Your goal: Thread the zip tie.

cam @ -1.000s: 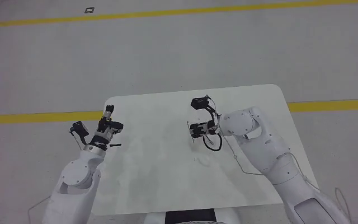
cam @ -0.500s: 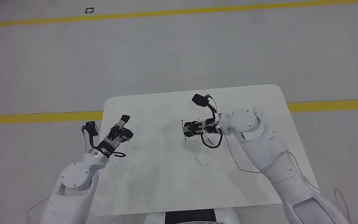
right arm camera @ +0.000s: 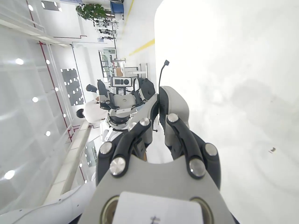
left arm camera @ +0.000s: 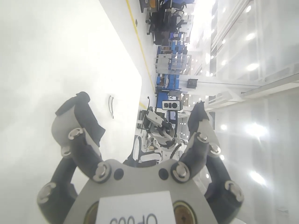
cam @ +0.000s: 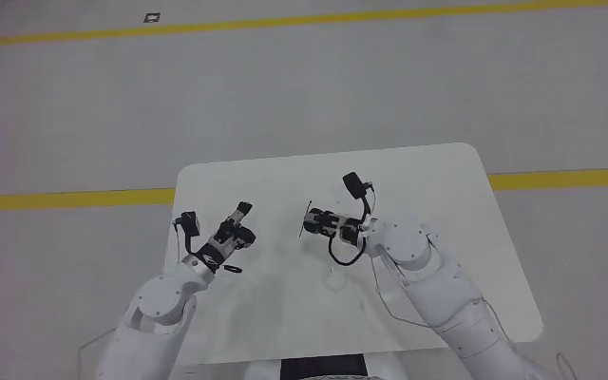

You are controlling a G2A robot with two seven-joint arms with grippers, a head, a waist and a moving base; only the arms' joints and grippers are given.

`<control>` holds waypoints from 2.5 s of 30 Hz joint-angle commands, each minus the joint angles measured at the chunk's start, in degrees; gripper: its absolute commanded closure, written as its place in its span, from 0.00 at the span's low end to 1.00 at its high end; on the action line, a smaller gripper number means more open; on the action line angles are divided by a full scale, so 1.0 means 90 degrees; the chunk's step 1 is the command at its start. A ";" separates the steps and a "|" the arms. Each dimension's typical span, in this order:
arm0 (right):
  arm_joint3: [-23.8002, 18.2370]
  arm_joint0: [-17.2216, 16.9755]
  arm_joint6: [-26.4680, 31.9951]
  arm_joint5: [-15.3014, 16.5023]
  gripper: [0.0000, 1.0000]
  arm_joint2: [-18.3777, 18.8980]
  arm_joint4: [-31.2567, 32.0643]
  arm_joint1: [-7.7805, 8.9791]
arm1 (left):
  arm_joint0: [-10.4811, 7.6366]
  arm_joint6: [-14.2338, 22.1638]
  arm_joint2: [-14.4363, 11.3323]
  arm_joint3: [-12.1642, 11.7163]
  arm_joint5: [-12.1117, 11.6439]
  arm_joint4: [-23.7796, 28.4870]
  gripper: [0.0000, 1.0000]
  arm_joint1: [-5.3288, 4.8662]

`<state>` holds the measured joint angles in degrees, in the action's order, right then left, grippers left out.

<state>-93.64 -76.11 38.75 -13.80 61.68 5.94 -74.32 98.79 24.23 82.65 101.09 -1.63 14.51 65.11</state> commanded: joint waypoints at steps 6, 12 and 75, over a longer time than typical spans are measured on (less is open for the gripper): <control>-0.0046 -0.0041 -0.0270 0.0001 1.00 -0.0013 0.0003 -0.0013 | -0.0005 0.0008 -0.0027 0.0002 -0.0005 -0.0039 0.00 0.0000; -0.0498 -0.0595 -0.1797 -0.0256 1.00 -0.0316 -0.0068 -0.0114 | 0.0029 -0.0260 -0.0445 0.0167 0.0020 -0.0169 0.00 0.0043; -0.0215 -0.0930 -0.4147 -0.0476 1.00 -0.1108 0.0053 -0.0505 | -0.1275 0.1315 -0.1386 -0.1388 -0.0960 0.0018 0.35 -0.0021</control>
<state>-95.59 -84.44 1.54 -18.15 51.64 6.48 -78.83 87.30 36.16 70.28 88.76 -10.39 14.43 64.93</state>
